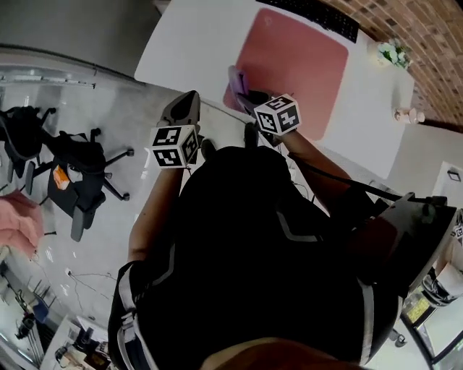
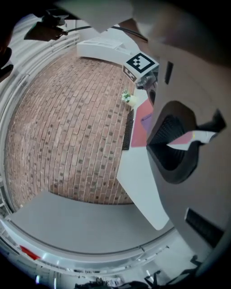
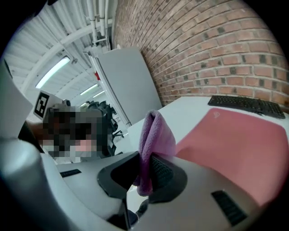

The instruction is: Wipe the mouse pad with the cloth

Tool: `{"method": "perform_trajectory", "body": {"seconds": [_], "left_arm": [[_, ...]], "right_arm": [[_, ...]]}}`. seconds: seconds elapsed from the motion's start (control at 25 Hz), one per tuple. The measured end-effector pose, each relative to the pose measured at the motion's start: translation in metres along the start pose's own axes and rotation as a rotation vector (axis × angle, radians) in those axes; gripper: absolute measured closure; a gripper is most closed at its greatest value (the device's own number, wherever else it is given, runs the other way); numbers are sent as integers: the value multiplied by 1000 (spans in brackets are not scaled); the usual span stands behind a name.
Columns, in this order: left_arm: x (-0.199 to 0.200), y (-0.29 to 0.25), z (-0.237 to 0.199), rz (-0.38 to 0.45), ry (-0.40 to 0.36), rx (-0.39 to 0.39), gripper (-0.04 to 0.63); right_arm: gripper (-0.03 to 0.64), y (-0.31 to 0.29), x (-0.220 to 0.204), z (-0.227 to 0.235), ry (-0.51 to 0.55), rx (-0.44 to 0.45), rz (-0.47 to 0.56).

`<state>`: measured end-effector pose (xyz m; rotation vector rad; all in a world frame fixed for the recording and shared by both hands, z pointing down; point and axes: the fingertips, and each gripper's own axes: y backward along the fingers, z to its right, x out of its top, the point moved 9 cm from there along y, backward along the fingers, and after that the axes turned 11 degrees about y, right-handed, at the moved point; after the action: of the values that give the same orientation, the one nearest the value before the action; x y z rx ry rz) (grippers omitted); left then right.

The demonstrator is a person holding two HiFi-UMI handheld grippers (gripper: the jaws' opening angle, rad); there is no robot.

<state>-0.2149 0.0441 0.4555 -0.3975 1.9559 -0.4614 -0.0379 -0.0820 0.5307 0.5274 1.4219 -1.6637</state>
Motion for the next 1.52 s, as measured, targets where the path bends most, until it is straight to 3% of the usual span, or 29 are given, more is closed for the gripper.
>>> {"method": "perform_trajectory", "body": {"seconds": [0.24,0.48,0.68,0.8,0.92,1.4,1.52], "left_arm": [[11,-42,51,-5,-147,-161,592],[13,-85,88,-59,-201,-290,592],[11,-96,107,-86,-235,-334,594],[10,-99,110,-88,-260,-326,592],[8,-102,104,-101,-251,-305,594],[13,-89,85,-83,-217,-228,594],[13,-83,79,-77,-165,-206,594]], "right_arm": [[561,82,-36,34,-76,-193,73],[561,156,-82,79,-214,-439,94],[561,209,-117,103,-269,-665,-18],[561,221,-136,115,-312,-732,-97],[561,215,-147,126,-343,-730,-129],[561,146,-130,131,-360,-557,-156],[561,136,-126,130,-360,-530,-162]]}}
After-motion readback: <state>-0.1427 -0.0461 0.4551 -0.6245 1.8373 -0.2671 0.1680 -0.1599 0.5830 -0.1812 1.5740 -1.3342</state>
